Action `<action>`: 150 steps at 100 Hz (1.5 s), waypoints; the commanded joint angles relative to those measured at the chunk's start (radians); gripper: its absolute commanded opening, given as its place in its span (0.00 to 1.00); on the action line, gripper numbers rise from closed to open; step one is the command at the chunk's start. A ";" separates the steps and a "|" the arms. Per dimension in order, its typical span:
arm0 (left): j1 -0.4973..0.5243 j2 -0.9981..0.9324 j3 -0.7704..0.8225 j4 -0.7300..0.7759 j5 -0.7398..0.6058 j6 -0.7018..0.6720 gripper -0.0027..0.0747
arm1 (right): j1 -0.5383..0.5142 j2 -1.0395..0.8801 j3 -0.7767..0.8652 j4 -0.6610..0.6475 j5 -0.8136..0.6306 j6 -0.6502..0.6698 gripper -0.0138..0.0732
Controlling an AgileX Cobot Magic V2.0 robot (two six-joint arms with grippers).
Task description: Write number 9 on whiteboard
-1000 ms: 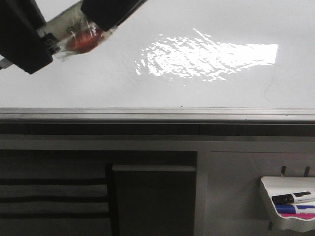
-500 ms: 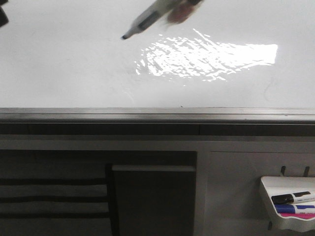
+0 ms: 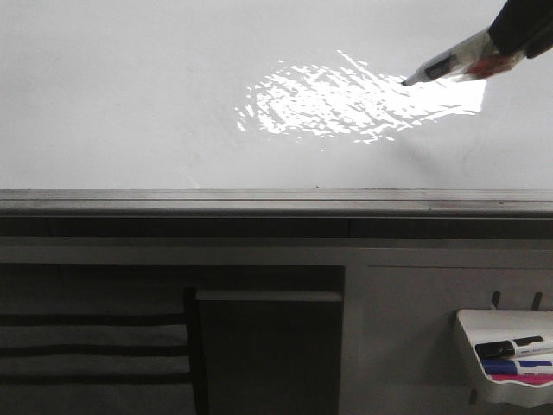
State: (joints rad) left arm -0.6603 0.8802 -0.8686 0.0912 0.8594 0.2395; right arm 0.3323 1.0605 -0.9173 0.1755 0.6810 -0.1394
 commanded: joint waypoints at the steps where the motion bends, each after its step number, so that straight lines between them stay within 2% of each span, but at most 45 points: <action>1: 0.012 -0.003 -0.012 0.003 -0.084 -0.017 0.53 | -0.004 -0.020 -0.013 0.065 -0.095 -0.002 0.11; 43: 0.012 0.008 -0.012 -0.015 -0.133 -0.018 0.53 | -0.002 0.048 -0.010 0.090 -0.198 -0.002 0.11; 68: 0.012 0.008 -0.012 -0.015 -0.142 -0.018 0.50 | 0.005 0.157 -0.099 0.090 -0.230 -0.010 0.11; 87: 0.012 0.008 -0.012 -0.015 -0.158 -0.018 0.50 | 0.053 0.261 -0.139 0.083 -0.159 -0.052 0.11; 99: 0.012 0.008 -0.012 -0.015 -0.158 -0.018 0.50 | 0.036 0.268 -0.139 -0.013 -0.070 -0.033 0.11; 120: 0.012 0.008 -0.012 -0.015 -0.158 -0.018 0.50 | -0.012 0.211 -0.156 -0.025 -0.142 -0.007 0.11; 150: 0.012 0.008 -0.012 -0.015 -0.168 -0.018 0.50 | 0.001 0.227 -0.168 -0.015 -0.080 -0.007 0.11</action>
State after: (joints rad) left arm -0.6507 0.8909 -0.8570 0.0827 0.7605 0.2333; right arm 0.3365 1.2911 -1.0554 0.1970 0.6344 -0.1590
